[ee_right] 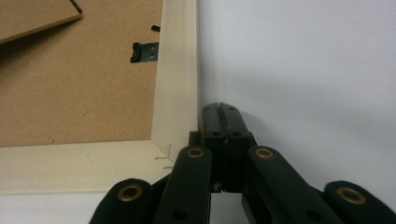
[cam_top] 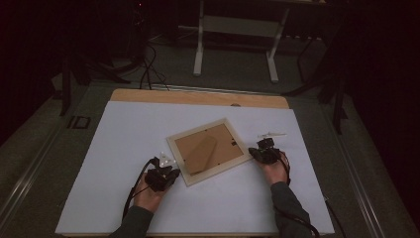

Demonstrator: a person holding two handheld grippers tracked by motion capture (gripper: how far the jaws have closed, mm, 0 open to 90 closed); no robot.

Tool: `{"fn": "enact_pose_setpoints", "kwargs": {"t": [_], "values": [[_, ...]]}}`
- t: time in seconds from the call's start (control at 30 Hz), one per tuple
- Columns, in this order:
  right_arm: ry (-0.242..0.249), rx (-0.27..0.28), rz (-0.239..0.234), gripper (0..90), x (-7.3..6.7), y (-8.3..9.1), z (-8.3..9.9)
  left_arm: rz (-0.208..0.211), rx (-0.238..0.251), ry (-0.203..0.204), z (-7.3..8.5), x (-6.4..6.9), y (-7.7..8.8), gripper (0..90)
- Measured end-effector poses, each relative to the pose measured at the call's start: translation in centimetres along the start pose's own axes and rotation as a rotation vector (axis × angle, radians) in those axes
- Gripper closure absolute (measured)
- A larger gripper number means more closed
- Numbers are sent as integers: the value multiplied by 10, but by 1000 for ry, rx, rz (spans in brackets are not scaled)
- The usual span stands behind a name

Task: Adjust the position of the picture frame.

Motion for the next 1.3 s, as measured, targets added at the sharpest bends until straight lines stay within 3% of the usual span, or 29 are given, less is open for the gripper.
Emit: {"fn": "enact_pose_setpoints", "kwargs": {"t": [0.67,0.87,1.3], "values": [[5,5,-16,900,-2,9,16,7,4,9,0,-1,0,900],[4,-13,-43,900,-1,13,20,-1,-2,4,0,0,0,900],[-29,-3,-43,900,-4,17,28,0,-2,6,-2,-2,-1,900]]}}
Point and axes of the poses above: each handheld gripper's, and its own axes: y roughly backward along the jaws, z roughly out of its underside, x roughly to its right, the point moved 3 cm from there along -y, roughly forward along the jaws, and after that the axes turned 9 degrees about -x, right-handed, at the moved point
